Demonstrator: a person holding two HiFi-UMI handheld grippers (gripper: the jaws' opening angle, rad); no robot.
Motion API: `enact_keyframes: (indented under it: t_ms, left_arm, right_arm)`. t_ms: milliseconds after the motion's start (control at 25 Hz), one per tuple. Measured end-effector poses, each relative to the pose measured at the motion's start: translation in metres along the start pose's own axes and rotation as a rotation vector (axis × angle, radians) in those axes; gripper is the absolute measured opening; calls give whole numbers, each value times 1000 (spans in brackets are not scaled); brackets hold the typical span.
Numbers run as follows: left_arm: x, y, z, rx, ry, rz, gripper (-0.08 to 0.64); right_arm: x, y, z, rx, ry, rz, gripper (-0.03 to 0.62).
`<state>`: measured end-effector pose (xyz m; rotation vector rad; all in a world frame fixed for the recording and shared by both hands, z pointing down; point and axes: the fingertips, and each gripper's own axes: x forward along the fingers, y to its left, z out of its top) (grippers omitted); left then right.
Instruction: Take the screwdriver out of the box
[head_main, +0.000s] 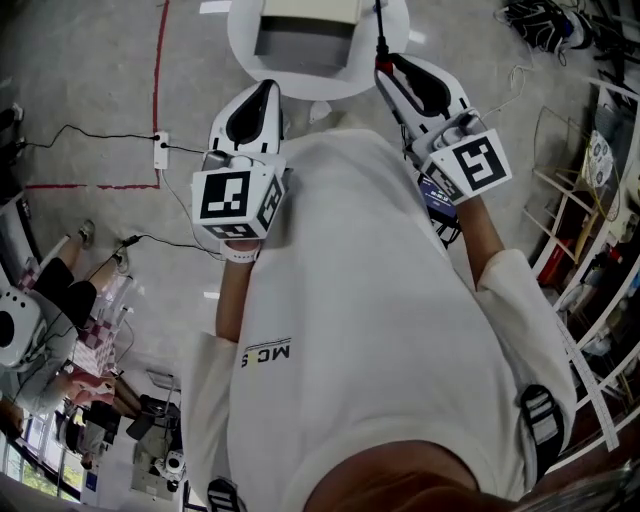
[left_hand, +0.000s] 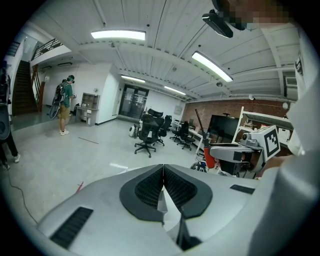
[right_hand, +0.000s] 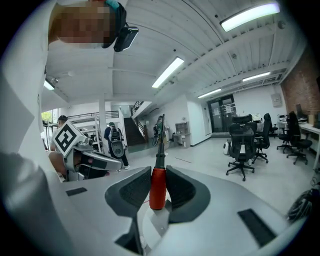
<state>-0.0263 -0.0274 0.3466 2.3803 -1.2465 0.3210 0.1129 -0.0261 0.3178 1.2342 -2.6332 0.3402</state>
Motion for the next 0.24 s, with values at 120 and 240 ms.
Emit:
enact_keyframes:
  t_ms: [120, 240]
  left_arm:
    - [-3, 0, -2, -14, -3, 13, 12]
    - [-4, -3, -5, -27, -3, 21, 12]
  right_arm:
    - [-2, 0, -3, 2, 3, 3, 148]
    - [-7, -3, -7, 17, 9, -5, 147]
